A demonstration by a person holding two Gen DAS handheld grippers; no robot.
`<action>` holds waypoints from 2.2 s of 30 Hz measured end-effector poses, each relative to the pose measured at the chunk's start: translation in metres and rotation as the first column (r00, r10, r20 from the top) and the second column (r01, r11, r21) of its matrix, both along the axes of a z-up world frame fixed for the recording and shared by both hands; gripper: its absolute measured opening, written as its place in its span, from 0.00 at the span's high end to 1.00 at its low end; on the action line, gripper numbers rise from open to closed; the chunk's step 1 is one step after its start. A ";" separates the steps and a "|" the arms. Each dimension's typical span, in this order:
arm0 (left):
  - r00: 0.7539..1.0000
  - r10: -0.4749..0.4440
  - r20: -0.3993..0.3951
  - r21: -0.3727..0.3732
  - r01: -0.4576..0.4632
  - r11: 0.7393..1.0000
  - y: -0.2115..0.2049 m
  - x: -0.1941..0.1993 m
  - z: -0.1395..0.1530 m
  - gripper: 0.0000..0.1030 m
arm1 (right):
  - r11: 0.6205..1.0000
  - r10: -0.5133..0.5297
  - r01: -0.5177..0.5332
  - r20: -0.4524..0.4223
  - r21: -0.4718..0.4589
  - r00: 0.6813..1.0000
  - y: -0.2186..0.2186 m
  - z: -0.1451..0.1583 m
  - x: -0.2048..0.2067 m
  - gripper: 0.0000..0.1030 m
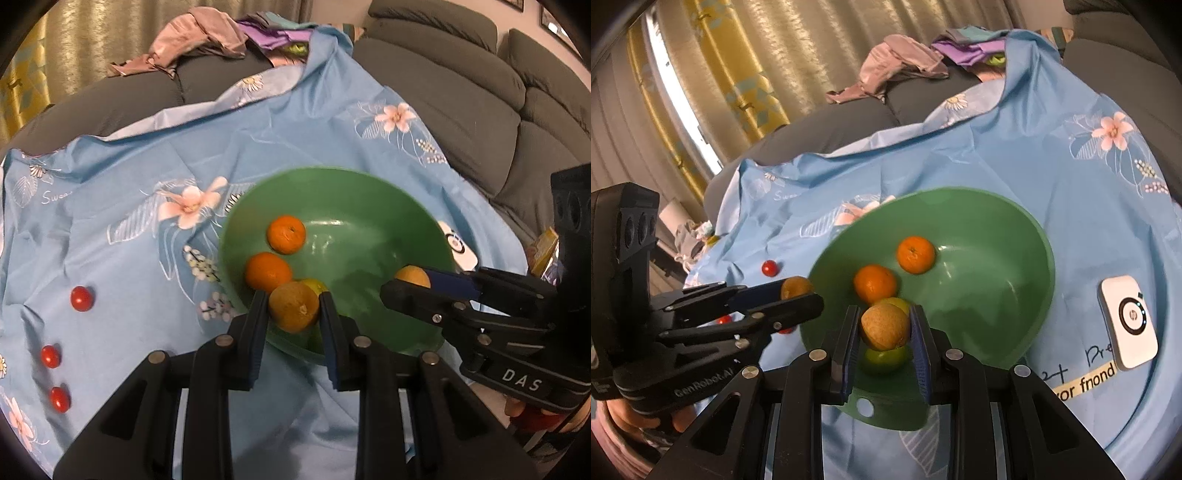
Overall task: Organize fruits
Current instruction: 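Drop the small fruit into the bowl with the right gripper while the left gripper drops its fruit, then withdraw both grippers open from the bowl toward the cherry tomatoes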
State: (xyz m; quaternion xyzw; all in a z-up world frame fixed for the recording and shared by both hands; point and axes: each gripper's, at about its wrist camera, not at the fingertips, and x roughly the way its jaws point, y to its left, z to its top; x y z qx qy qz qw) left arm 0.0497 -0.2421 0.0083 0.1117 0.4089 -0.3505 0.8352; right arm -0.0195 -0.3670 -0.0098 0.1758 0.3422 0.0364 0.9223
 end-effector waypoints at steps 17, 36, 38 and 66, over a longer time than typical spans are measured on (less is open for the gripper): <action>0.994 0.094 0.061 0.042 -0.097 0.994 0.035 -0.019 0.008 0.22 | 1.000 -0.016 0.015 -0.029 -0.015 0.999 0.008 0.007 -0.007 0.66; 0.895 0.446 -0.008 0.027 -0.445 0.895 0.218 -0.053 -0.013 0.22 | 0.972 0.228 -0.227 0.002 -0.059 0.974 0.089 0.023 -0.008 0.66; 0.889 0.458 -0.009 0.025 -0.458 0.889 0.223 -0.056 -0.013 0.22 | 0.965 0.252 -0.253 -0.012 -0.067 0.968 0.100 0.020 -0.006 0.66; 0.895 0.441 -0.063 -0.101 -0.445 0.890 0.265 -0.042 -0.027 0.24 | 0.933 0.296 -0.321 -0.161 -0.161 0.941 0.160 -0.018 0.043 0.66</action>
